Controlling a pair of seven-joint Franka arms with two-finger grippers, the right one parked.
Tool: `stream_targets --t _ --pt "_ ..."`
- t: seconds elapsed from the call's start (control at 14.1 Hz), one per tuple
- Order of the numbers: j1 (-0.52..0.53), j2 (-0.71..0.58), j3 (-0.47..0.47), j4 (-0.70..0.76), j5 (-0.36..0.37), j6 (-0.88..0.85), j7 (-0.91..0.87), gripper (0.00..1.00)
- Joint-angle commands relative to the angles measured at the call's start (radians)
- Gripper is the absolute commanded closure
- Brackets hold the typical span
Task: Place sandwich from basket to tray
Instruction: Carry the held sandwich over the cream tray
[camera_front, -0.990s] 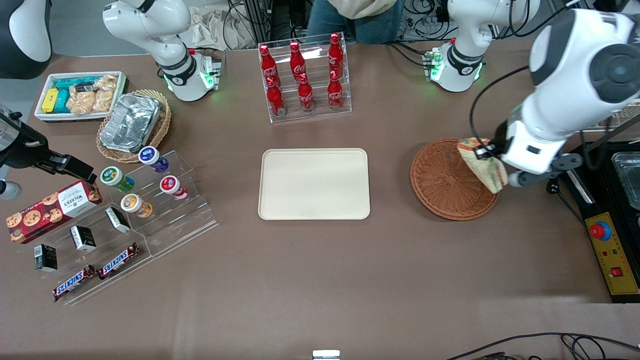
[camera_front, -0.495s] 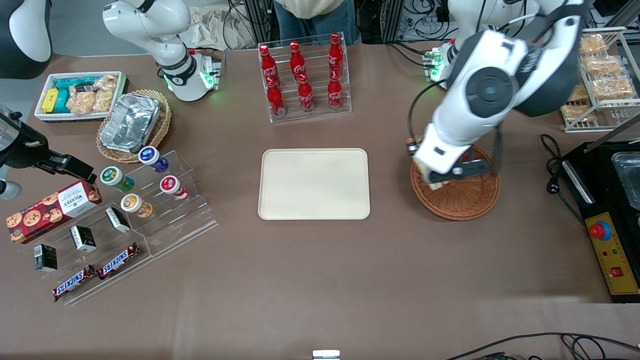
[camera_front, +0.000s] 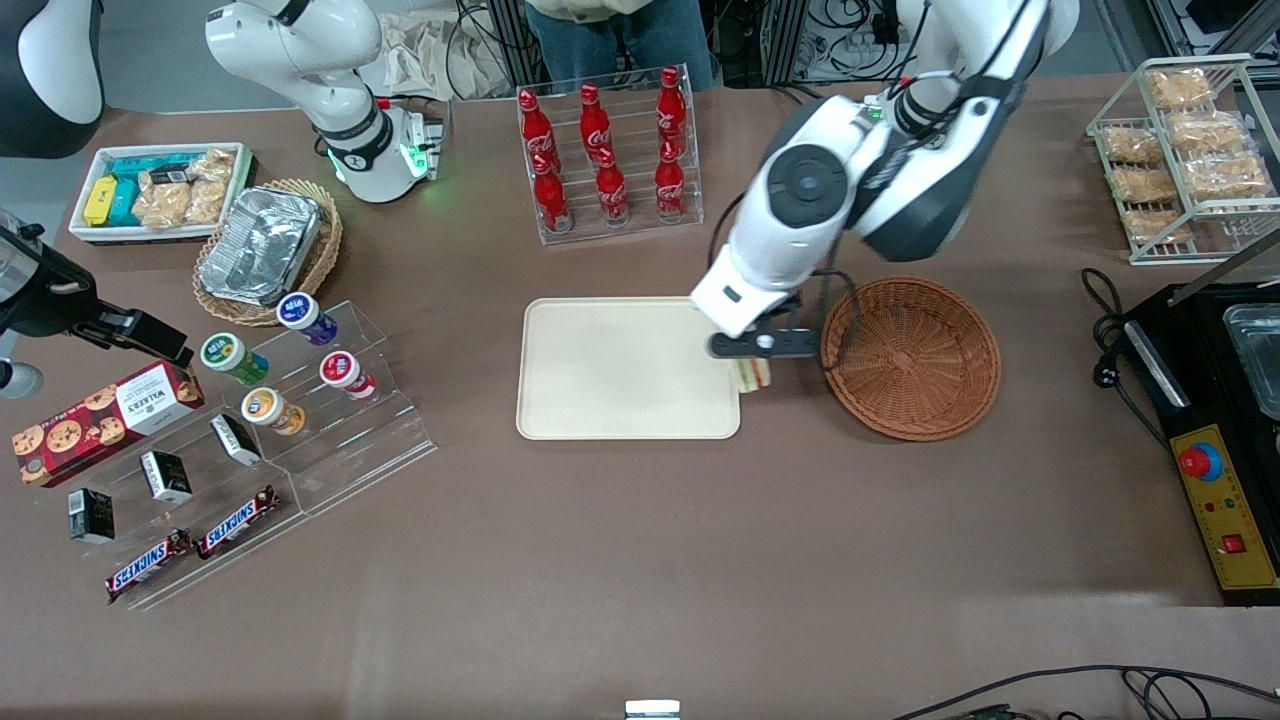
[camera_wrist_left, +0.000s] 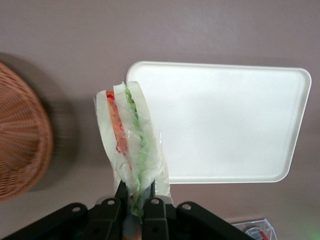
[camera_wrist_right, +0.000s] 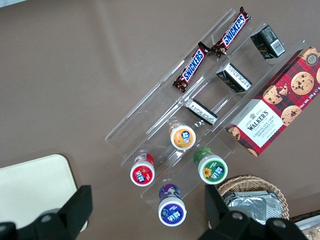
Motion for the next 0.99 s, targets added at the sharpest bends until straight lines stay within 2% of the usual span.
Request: stream_targets --t 0.0,0.28,0.78,0.85,0.92 --pt "-0.021 0.013 0.006 -0.107 -0.006 0.135 -0.010 1.00" --pt "-0.024 0.100 0.006 -0.162 -0.001 0.315 0.067 1.00" --pt "-0.044 0.197 0.009 -0.164 0.004 0.441 0.230 1.00" --pt "-0.044 0.198 0.009 -0.167 0.002 0.439 0.233 0.86" --pt "-0.041 0.198 0.009 -0.173 0.002 0.439 0.234 0.32"
